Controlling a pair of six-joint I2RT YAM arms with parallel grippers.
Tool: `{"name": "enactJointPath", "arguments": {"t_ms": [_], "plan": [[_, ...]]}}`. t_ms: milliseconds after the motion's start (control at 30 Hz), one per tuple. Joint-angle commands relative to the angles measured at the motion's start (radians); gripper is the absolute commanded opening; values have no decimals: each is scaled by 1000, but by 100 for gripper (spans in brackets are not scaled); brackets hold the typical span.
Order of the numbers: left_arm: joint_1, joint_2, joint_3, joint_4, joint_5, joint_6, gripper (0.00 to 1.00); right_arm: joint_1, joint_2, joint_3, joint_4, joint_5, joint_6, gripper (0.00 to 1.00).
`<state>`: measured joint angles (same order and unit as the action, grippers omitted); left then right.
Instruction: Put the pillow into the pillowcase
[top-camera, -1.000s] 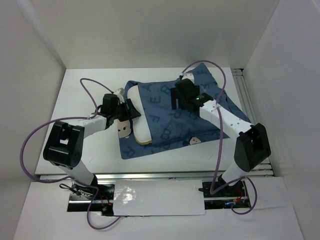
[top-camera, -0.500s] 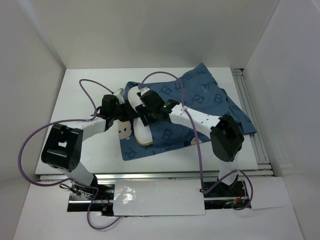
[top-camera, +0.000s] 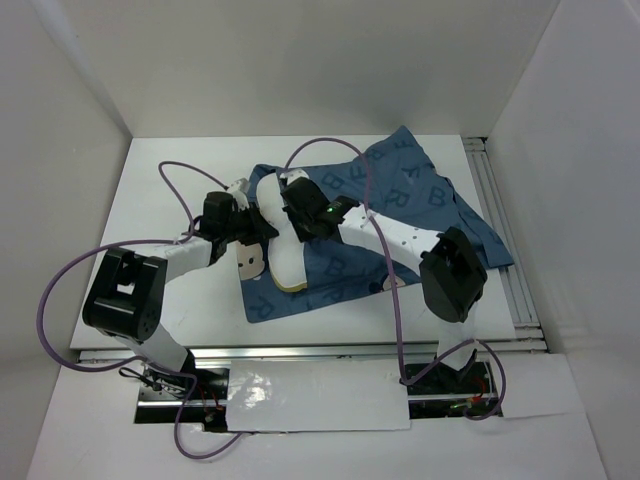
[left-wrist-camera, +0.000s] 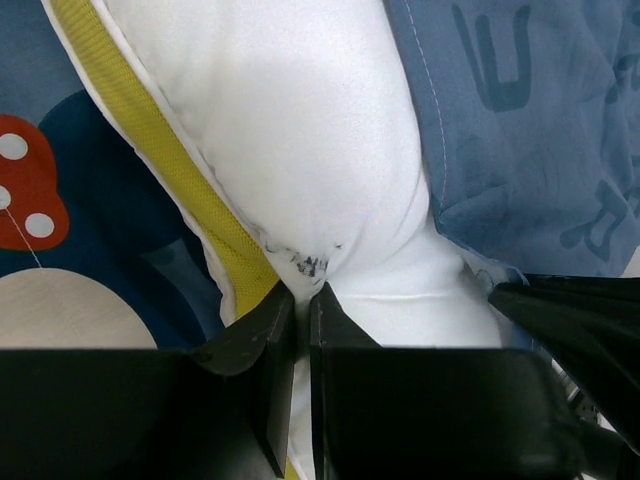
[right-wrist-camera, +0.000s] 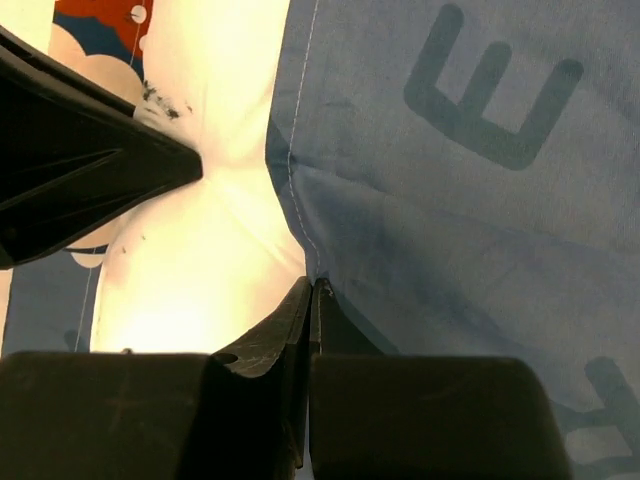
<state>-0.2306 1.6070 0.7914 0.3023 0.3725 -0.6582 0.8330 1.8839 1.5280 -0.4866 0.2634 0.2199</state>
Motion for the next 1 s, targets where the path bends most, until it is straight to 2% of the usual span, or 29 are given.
{"name": "enactJointPath", "arguments": {"t_ms": [0,133,167,200,233,367,467,633,700,867,967], "plan": [[-9,5,-14,61,58,14,13,-5,-46,35,11,19,-5,0],[-21,5,-3,129,132,-26,0,26,-94,50,33,-232,-44,0],[-21,17,-3,164,160,-47,0,40,-94,72,45,-266,-44,0],[-30,18,-18,222,202,-69,0,40,-94,87,45,-304,-53,0],[-39,27,-33,392,277,-139,0,52,-103,102,45,-352,-53,0],[-49,36,-83,761,361,-311,0,75,-129,161,8,-401,-53,0],[-61,73,-6,827,388,-359,0,84,-172,170,35,-461,-30,0],[-102,119,22,968,367,-422,0,94,-204,170,46,-434,-17,0],[-124,119,9,979,323,-425,0,84,-204,170,57,-423,-7,0],[-182,119,-30,686,182,-268,0,60,-213,144,48,-432,4,0],[-191,108,-54,585,55,-215,0,31,-213,86,48,-415,16,0]]}}
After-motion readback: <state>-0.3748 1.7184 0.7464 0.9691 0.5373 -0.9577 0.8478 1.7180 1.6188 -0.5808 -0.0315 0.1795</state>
